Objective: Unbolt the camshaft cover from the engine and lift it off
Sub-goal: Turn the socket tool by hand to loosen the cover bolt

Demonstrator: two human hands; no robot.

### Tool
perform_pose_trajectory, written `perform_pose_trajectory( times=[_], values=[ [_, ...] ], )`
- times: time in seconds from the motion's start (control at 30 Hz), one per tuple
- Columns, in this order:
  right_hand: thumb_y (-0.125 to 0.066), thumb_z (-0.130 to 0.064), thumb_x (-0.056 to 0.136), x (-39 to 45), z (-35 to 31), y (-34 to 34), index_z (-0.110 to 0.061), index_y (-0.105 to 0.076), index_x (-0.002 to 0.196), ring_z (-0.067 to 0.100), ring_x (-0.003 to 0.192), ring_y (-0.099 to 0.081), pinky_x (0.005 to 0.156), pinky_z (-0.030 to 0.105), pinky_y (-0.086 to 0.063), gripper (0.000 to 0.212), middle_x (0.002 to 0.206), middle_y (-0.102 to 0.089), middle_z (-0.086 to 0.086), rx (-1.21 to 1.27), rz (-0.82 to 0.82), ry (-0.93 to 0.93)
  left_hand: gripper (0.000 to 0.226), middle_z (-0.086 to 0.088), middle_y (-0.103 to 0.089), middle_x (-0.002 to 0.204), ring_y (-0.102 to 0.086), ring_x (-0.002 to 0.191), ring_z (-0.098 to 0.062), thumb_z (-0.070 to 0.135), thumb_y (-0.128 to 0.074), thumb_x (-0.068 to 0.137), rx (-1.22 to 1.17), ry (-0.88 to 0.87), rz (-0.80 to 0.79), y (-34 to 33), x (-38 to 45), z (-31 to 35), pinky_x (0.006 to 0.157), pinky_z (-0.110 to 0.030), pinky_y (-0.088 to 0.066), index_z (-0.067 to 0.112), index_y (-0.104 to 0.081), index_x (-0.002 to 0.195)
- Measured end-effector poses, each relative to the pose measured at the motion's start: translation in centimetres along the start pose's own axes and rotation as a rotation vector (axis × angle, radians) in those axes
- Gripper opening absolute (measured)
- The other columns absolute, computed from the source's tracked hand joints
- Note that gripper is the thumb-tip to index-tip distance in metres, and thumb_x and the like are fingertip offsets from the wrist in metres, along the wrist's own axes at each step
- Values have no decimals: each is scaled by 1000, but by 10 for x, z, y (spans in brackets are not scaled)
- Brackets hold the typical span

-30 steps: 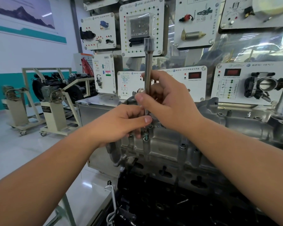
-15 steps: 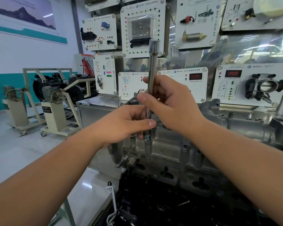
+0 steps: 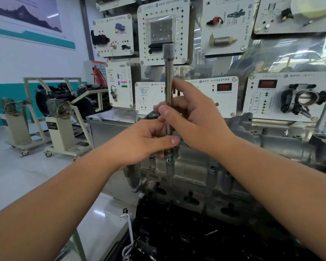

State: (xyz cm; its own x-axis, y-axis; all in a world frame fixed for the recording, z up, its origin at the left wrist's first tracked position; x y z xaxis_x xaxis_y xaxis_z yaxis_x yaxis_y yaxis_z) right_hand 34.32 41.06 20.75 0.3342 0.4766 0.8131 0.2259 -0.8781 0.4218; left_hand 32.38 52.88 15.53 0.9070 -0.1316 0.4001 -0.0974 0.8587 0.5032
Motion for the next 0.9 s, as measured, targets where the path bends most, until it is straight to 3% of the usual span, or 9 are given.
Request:
perform_pose_trajectory(
  times=[0.07,0.2,0.37,0.47,0.63,0.8,0.9],
  values=[
    [-67,-26,92,0,-1,2,-37,-43,128,10,81,-71,76,37,-58,45,91,-75,-9,2,24,-6,70,-34,-59,94,-64,70,-14,48,-69,79,17,-8,17,0,1,1,71,-28,-54,-14,-60,111],
    [-62,-22,93,-1,1,0,-32,-46,123,15,74,-72,75,45,-59,35,87,-75,-7,18,7,-43,54,-23,-60,84,-61,69,-10,46,-65,83,-7,-22,4,-3,0,2,68,-20,-52,-4,-68,104],
    [-51,-22,99,0,0,-4,-34,-44,122,1,79,-71,78,35,-60,27,94,-73,-16,-44,-42,-12,65,-35,-57,88,-60,70,-14,44,-60,85,-63,-24,-46,-1,-1,-1,70,-21,-53,-18,-62,107],
    [-48,-24,100,0,3,-5,-23,-51,128,3,82,-71,78,37,-60,28,99,-72,-18,-44,-62,-26,65,-35,-56,91,-57,71,-12,40,-64,82,-78,-16,-36,-2,1,-2,69,-19,-53,-20,-60,107],
    [-62,-25,95,-1,-1,-1,-13,-58,123,22,76,-70,73,46,-58,30,89,-72,-3,-30,-14,14,43,-16,-62,80,-60,68,-8,38,-71,79,-64,7,-21,-4,4,-2,66,-19,-52,1,-71,102],
    [-61,-22,95,0,-2,2,-4,-63,115,10,75,-68,73,42,-55,27,79,-70,-7,-73,9,21,23,8,-67,75,-64,70,-2,40,-74,89,-38,54,-67,-3,1,-7,66,-16,-52,18,-74,91],
    [-53,-22,97,-1,1,-1,-5,-60,120,6,82,-72,78,42,-59,29,93,-76,-7,-63,-29,-12,48,11,-66,68,-65,66,-4,43,-64,82,-43,67,-76,2,0,-7,59,-16,-48,-3,-67,95]
  ],
)
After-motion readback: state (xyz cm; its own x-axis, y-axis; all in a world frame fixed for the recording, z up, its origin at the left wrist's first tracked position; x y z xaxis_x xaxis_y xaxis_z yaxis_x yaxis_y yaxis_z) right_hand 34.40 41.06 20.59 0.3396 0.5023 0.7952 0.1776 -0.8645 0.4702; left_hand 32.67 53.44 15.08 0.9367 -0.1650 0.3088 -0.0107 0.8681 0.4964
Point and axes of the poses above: each hand's wrist, its own x-axis towards the middle knuckle, its own y-axis out of the back of the hand, z = x × y, the point moved 7 cm from there along x, towards the middle knuckle
